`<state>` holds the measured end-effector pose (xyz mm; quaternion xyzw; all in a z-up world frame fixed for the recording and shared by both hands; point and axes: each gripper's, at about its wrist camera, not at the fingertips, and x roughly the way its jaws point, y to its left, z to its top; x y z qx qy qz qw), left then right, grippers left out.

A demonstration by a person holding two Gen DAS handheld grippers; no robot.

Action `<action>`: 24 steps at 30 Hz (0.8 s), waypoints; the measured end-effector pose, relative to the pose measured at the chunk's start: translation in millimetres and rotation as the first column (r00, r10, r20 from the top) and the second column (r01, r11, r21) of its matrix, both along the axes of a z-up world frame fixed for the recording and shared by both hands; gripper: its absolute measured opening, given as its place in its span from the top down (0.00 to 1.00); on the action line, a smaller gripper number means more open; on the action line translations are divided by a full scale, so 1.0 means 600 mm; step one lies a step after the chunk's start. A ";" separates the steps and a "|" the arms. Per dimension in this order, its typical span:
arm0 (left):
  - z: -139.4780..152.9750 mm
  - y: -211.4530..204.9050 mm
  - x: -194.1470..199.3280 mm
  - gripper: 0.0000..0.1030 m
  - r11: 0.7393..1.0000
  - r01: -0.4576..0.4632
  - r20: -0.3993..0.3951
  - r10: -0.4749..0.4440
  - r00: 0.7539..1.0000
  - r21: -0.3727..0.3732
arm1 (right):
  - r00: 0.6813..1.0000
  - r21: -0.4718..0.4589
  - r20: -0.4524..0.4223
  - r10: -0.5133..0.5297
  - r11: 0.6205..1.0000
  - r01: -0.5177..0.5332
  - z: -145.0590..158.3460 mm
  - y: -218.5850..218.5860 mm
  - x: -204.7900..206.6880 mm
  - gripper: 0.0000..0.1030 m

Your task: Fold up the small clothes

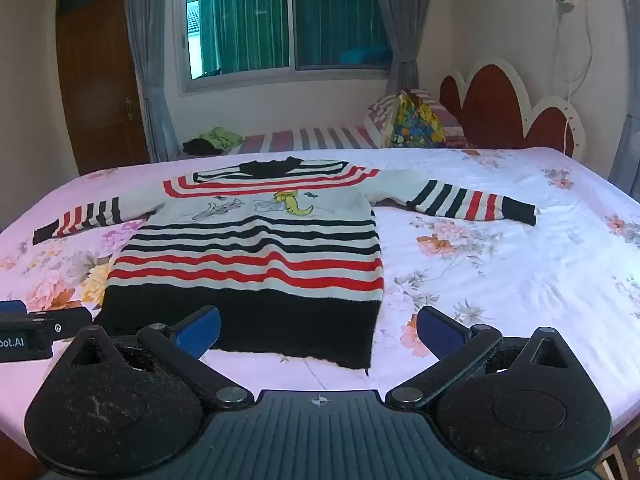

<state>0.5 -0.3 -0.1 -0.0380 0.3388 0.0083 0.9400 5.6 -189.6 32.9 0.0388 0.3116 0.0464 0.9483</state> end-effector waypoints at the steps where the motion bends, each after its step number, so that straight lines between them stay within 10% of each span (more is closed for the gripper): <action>1: 0.000 0.000 0.001 0.01 1.000 0.003 -0.003 -0.003 1.000 -0.002 | 1.000 -0.002 -0.002 -0.001 1.000 0.001 0.000 -0.002 0.000 0.00; 24: -0.004 -0.001 0.003 0.01 1.000 0.010 -0.015 -0.010 1.000 -0.016 | 1.000 -0.004 0.000 -0.017 1.000 0.017 -0.004 -0.004 -0.003 0.00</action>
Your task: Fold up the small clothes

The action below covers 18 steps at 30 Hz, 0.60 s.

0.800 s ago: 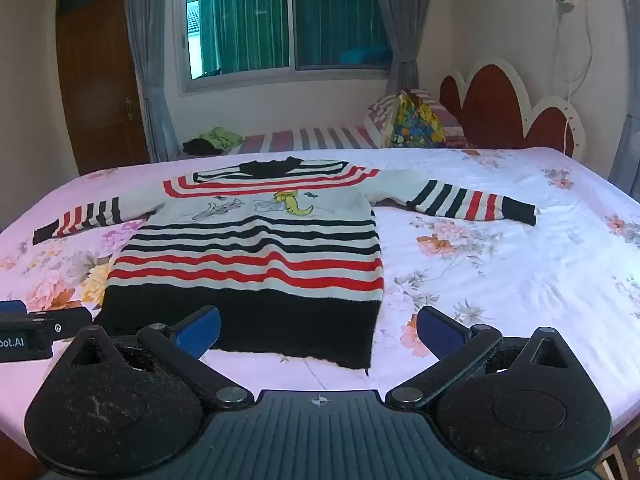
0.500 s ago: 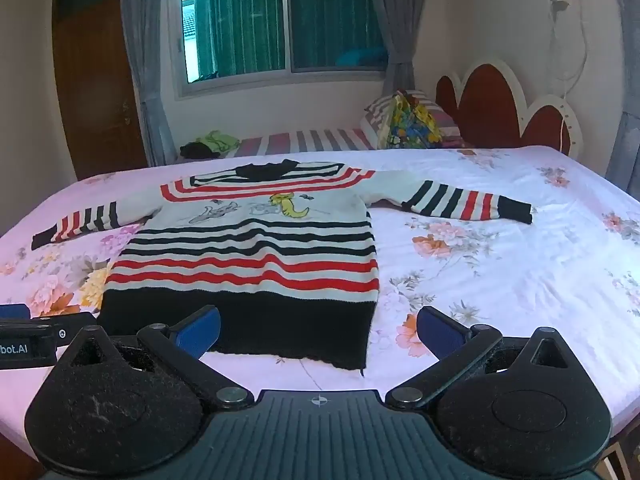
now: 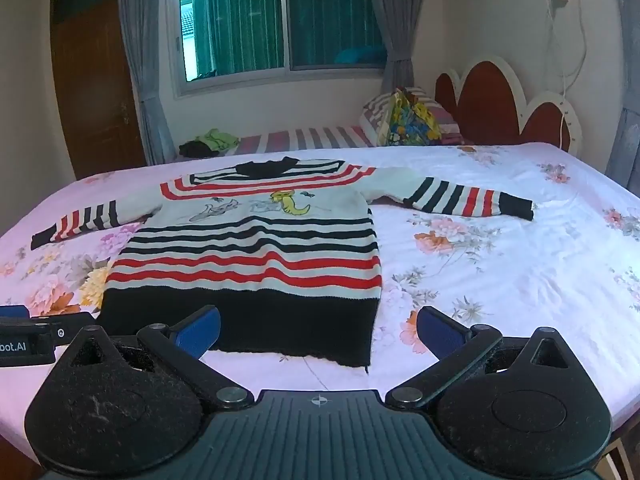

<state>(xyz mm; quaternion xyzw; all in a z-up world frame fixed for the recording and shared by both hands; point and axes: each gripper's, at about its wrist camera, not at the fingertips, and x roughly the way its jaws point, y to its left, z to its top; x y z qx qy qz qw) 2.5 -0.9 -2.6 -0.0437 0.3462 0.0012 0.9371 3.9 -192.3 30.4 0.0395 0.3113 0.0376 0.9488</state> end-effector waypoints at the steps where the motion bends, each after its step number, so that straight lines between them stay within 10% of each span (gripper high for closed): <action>1: 0.000 0.000 0.001 0.01 1.000 0.001 -0.001 -0.001 1.000 -0.001 | 1.000 0.000 0.000 -0.001 1.000 0.001 -0.001 0.001 0.000 0.00; 18: 0.001 0.000 0.000 0.01 1.000 -0.006 0.000 0.006 1.000 0.005 | 1.000 0.007 -0.005 -0.003 1.000 0.003 -0.003 -0.007 -0.001 0.00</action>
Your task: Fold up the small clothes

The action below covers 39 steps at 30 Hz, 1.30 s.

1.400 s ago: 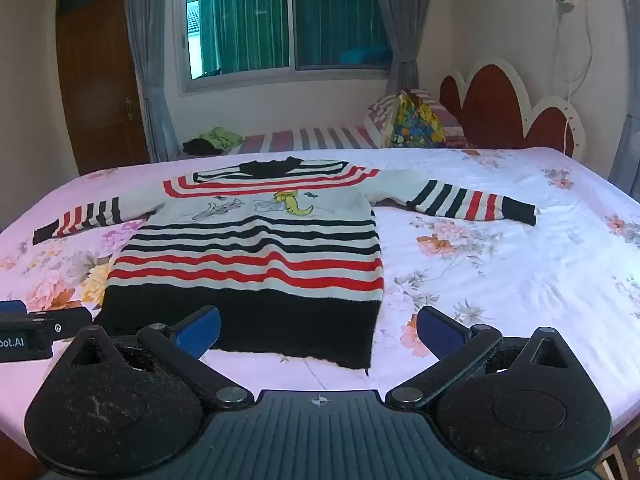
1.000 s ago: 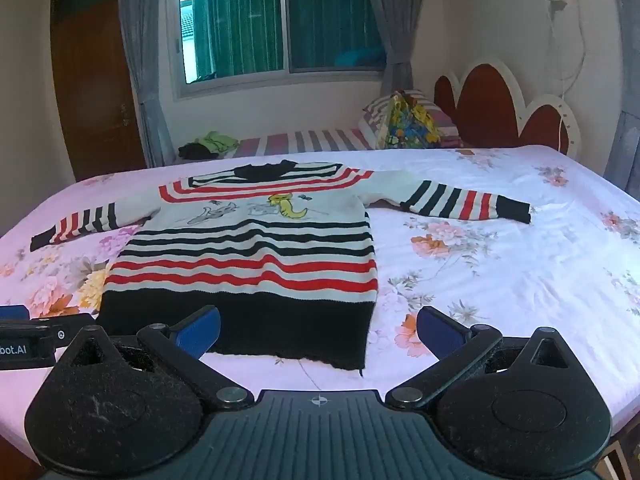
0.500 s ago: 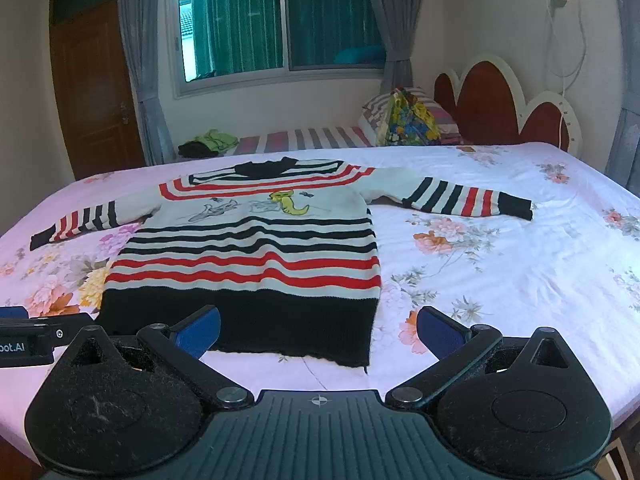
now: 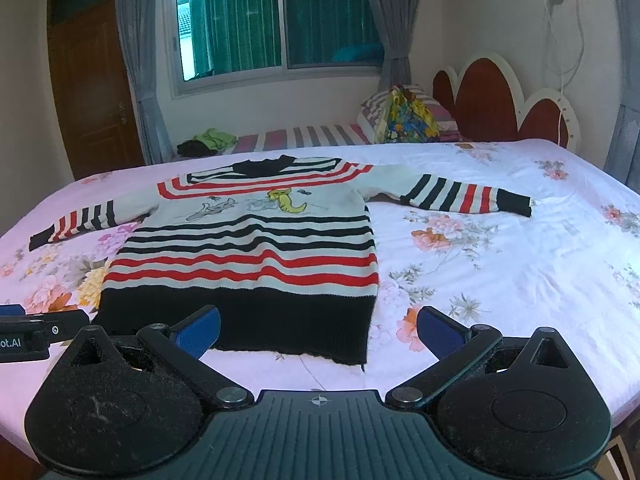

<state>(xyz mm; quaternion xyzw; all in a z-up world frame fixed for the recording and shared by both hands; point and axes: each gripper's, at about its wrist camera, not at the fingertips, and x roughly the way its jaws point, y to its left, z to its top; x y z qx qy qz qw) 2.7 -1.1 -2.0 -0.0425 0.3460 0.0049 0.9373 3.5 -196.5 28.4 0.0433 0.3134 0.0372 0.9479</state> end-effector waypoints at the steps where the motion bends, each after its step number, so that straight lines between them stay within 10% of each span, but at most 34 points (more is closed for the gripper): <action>1: 0.000 0.000 0.000 0.01 1.000 0.001 -0.002 -0.001 1.000 0.001 | 1.000 -0.001 -0.002 0.001 1.000 -0.001 -0.001 0.000 0.001 0.00; 39: -0.013 0.003 0.004 0.01 1.000 -0.003 -0.026 0.003 1.000 0.006 | 1.000 0.002 -0.016 0.011 1.000 -0.011 -0.011 0.009 0.014 0.00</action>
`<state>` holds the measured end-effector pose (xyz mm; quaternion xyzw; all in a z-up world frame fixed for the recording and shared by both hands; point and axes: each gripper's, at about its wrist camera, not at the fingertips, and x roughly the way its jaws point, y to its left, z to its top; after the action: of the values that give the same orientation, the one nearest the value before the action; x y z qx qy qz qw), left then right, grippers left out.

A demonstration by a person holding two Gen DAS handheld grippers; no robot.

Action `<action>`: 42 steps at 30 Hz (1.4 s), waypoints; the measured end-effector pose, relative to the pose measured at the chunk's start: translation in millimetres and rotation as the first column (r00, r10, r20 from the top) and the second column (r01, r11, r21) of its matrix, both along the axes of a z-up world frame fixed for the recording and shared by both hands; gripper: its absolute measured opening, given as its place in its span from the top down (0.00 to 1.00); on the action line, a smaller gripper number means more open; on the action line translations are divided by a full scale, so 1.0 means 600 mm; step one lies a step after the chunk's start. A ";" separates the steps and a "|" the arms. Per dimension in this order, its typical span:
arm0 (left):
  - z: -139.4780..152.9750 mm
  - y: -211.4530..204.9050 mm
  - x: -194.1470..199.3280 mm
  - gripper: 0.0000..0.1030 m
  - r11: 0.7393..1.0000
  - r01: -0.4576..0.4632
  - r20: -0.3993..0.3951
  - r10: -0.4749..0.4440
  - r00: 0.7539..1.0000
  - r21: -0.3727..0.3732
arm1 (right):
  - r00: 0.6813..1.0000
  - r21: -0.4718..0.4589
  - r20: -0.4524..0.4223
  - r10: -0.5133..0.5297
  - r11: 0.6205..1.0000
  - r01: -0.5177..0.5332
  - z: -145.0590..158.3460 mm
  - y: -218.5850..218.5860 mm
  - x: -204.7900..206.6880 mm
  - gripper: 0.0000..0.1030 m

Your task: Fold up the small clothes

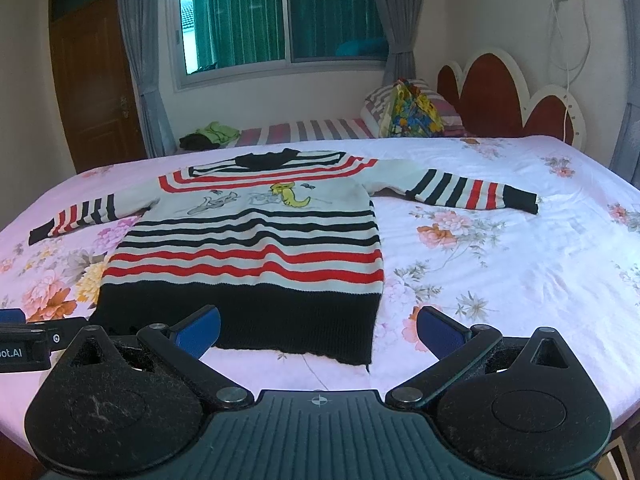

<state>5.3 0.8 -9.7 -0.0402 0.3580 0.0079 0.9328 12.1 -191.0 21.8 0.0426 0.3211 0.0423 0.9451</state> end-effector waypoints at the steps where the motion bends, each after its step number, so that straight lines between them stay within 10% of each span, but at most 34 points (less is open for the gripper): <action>1: 0.000 -0.001 0.000 0.01 1.000 0.000 -0.001 0.000 1.000 0.000 | 1.000 0.000 0.001 0.000 1.000 0.000 -0.001 0.000 -0.001 0.00; 24: 0.000 0.005 0.019 0.01 0.999 0.004 -0.042 -0.006 0.999 -0.037 | 1.000 0.015 0.006 -0.023 1.000 0.023 -0.009 -0.011 0.005 0.00; 33: 0.009 -0.036 0.084 0.01 0.981 0.136 0.062 -0.146 0.987 0.138 | 0.973 0.085 0.033 -0.227 0.971 0.224 -0.002 -0.125 0.089 0.00; 42: -0.019 0.020 0.253 0.01 0.996 -0.077 -0.049 0.079 0.996 0.042 | 0.927 0.274 0.007 -0.375 0.892 0.359 -0.030 -0.309 0.241 0.01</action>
<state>157.2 13.1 -21.2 -0.0355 0.3794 0.0526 0.9231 156.9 -376.1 4.0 0.2283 0.2704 -0.0927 0.9307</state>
